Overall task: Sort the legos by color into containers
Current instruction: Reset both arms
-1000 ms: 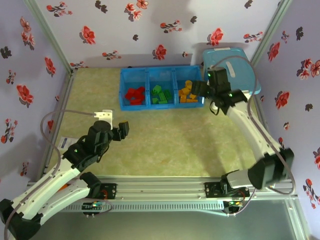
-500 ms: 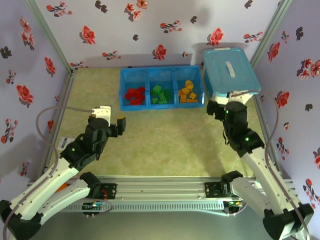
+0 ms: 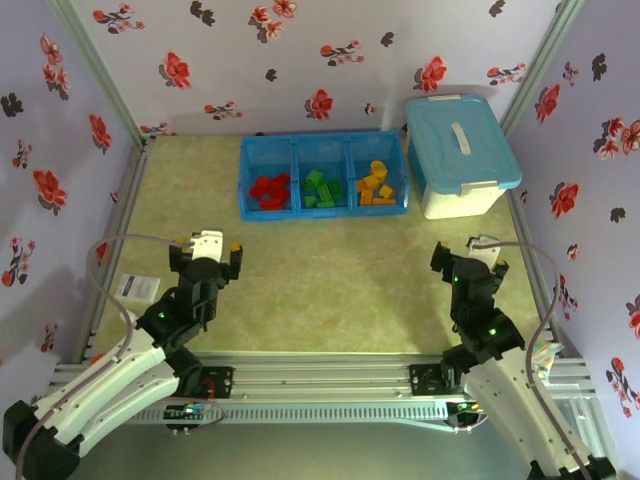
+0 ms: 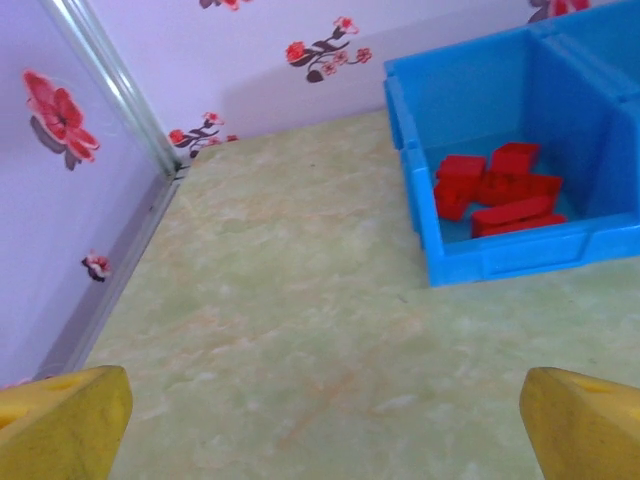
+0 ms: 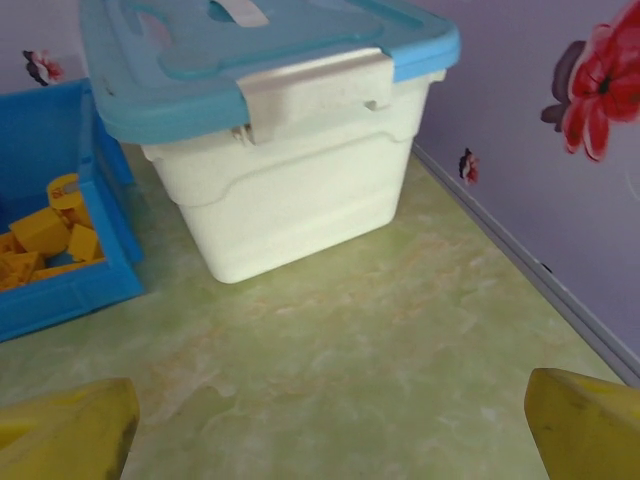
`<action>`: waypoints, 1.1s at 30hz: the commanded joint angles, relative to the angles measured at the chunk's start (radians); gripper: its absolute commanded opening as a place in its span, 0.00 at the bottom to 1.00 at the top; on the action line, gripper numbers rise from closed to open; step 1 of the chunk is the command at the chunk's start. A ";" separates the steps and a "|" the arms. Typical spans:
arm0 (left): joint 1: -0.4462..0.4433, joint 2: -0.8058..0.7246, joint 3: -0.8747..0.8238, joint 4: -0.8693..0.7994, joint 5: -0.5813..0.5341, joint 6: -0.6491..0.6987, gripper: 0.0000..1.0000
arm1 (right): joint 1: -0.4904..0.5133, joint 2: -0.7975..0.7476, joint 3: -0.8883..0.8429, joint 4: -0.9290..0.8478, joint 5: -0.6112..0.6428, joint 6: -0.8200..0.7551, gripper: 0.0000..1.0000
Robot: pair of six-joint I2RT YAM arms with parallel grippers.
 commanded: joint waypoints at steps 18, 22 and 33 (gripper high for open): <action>0.140 0.092 -0.341 0.629 -0.138 0.152 1.00 | -0.002 -0.213 -0.338 0.361 0.132 -0.135 0.99; 0.260 0.164 -0.340 0.708 -0.022 0.116 1.00 | -0.011 -0.126 -0.405 0.619 0.163 -0.190 0.99; 0.411 0.568 -0.306 1.139 0.125 0.136 1.00 | -0.150 0.497 -0.347 1.101 0.032 -0.150 0.99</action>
